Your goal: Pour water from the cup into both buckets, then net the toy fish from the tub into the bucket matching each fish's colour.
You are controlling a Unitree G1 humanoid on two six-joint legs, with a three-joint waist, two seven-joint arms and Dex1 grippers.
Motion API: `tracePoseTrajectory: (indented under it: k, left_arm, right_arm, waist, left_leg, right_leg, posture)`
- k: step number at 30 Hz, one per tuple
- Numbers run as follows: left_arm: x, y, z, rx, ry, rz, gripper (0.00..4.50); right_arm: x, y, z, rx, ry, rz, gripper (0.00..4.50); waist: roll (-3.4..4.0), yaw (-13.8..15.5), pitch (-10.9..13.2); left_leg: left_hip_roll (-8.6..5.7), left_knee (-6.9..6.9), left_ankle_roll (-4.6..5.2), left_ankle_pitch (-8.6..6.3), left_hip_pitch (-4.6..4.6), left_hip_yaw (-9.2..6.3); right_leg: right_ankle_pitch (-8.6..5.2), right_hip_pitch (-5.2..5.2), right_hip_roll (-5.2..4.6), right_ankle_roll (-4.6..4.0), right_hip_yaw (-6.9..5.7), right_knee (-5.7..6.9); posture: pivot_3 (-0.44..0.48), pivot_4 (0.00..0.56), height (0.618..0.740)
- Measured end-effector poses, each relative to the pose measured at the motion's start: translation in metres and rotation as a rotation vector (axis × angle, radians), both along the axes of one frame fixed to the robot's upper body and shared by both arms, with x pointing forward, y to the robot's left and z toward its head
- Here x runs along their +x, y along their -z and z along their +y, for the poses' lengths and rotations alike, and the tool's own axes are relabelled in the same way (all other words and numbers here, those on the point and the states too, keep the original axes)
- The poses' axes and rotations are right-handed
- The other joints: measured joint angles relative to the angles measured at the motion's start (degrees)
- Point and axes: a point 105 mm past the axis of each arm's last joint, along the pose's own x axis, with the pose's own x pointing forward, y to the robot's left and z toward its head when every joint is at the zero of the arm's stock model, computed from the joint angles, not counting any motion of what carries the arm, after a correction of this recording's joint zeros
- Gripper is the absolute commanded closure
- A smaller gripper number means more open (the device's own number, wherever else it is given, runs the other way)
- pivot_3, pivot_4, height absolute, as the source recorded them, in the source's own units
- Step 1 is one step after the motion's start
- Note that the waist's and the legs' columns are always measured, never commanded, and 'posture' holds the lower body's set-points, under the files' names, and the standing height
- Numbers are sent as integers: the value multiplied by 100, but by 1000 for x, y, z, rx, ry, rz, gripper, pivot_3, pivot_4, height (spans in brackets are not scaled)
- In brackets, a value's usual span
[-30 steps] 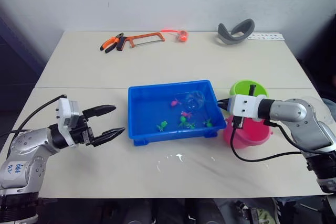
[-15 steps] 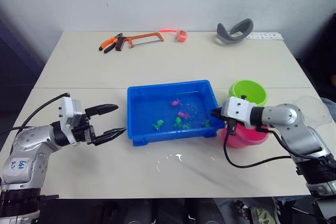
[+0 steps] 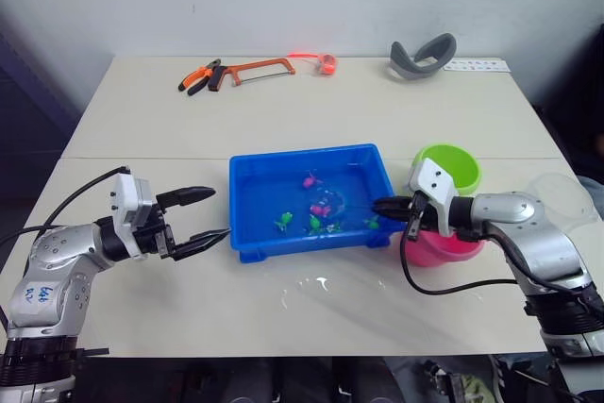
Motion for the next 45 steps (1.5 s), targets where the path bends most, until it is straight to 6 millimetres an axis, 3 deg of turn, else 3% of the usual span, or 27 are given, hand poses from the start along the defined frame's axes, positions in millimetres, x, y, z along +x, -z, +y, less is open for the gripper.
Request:
tracePoseTrajectory:
  k: [6,9,19,24,31,36,40,45]
  left_arm:
    - [1,0,-3,-8,7,-3,78]
    - [1,-4,-7,-8,34,-32,78]
    - [13,-23,-56,-53,267,-95,78]
    - [19,-26,-80,-79,397,-69,78]
    - [24,-20,-113,-120,545,-18,78]
    - [24,-17,-128,-142,593,-3,78]
    - [21,-17,-140,-151,639,-2,78]
    - [24,-12,-140,-141,636,16,78]
  right_arm:
    - [-11,-13,-4,84,-5,-2,4500]
    - [-18,-29,-13,125,11,-28,4500]
    - [-66,-61,-43,162,76,-149,4500]
    - [-99,-78,-76,126,235,-195,4500]
    - [-153,-68,-112,32,488,-188,4500]
    - [-171,-54,-122,-74,555,-207,4500]
    - [-175,-46,-134,-213,615,-313,4500]
    - [-167,-39,-148,-391,623,-413,4500]
  waist:
    - [0,8,0]
    - [1,19,1]
    - [2,149,1]
    - [1,209,1]
    - [0,221,1]
    - [0,180,1]
    - [0,141,0]
    - [0,150,1]
  left_leg:
    - [-1,-3,1,-1,-1,-1]
    - [-2,-4,1,-1,-1,-1]
    - [-7,-5,3,-1,-2,2]
    - [-9,-5,7,1,-3,-1]
    - [-7,-5,10,1,0,5]
    - [-6,-5,9,1,6,10]
    - [-5,-9,6,1,16,19]
    - [-5,-8,3,2,18,21]
  right_leg:
    - [0,0,-1,0,0,-4]
    - [0,0,-2,0,-1,-4]
    - [2,4,1,5,0,-7]
    - [4,8,8,8,-3,-12]
    - [10,12,52,18,17,-18]
    - [10,11,56,19,29,-17]
    - [10,11,58,19,40,-17]
    - [8,8,59,18,42,-22]
  posture:
    - [0,150,740]
    - [0,150,740]
    - [0,150,740]
    - [0,150,740]
    - [0,150,740]
    - [0,150,740]
    - [0,150,740]
    - [0,150,740]
